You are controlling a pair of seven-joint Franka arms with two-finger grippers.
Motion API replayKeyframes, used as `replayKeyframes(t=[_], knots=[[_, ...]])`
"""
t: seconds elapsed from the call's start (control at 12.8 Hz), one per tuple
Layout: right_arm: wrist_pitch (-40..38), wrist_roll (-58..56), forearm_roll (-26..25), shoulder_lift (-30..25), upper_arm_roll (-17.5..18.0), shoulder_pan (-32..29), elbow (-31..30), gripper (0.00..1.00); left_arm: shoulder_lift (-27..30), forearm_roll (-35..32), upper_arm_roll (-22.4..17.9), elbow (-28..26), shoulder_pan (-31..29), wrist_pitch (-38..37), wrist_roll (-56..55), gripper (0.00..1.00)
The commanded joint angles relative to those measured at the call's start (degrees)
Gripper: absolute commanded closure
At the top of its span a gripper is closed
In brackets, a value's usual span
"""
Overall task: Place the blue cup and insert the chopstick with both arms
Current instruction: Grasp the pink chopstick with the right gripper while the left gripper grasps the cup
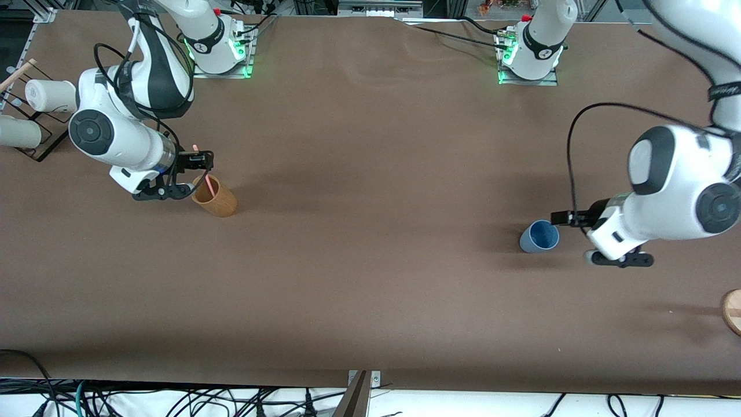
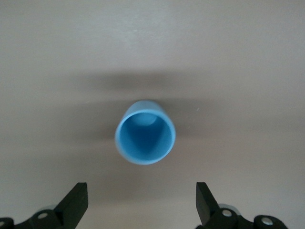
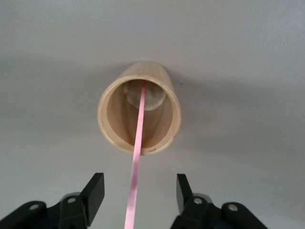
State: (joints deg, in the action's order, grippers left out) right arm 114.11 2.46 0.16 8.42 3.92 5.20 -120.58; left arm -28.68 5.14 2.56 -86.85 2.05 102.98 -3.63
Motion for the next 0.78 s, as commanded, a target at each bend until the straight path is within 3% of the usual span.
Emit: replayKeyframes(t=[0.0,0.16,0.31,0.47,0.7], knots=[[2.25,0.96,-0.69,0.1,0.47,-0.36,-1.85,0.31,0.12,0.23,3.14,-1.39,0.94,3.1,-9.08,0.0],[2.78,0.96,-0.69,0.46,0.47,-0.36,-2.03,0.36,-1.37,-1.0,4.3,-1.57,1.55,6.08,-12.36,0.0],[3.39,0.96,-0.69,0.63,0.47,-0.36,-2.81,0.5,-2.69,-3.98,4.56,-2.09,2.17,9.24,-12.36,0.0],[4.8,0.97,-0.69,0.63,0.47,-0.36,-4.13,0.54,-2.61,-4.87,4.65,-4.2,2.17,12.76,-12.36,0.0],[4.89,0.97,-0.69,0.63,0.47,-0.36,-4.49,0.72,-2.43,-8.3,4.74,-7.09,2.17,16.8,-12.28,0.0]])
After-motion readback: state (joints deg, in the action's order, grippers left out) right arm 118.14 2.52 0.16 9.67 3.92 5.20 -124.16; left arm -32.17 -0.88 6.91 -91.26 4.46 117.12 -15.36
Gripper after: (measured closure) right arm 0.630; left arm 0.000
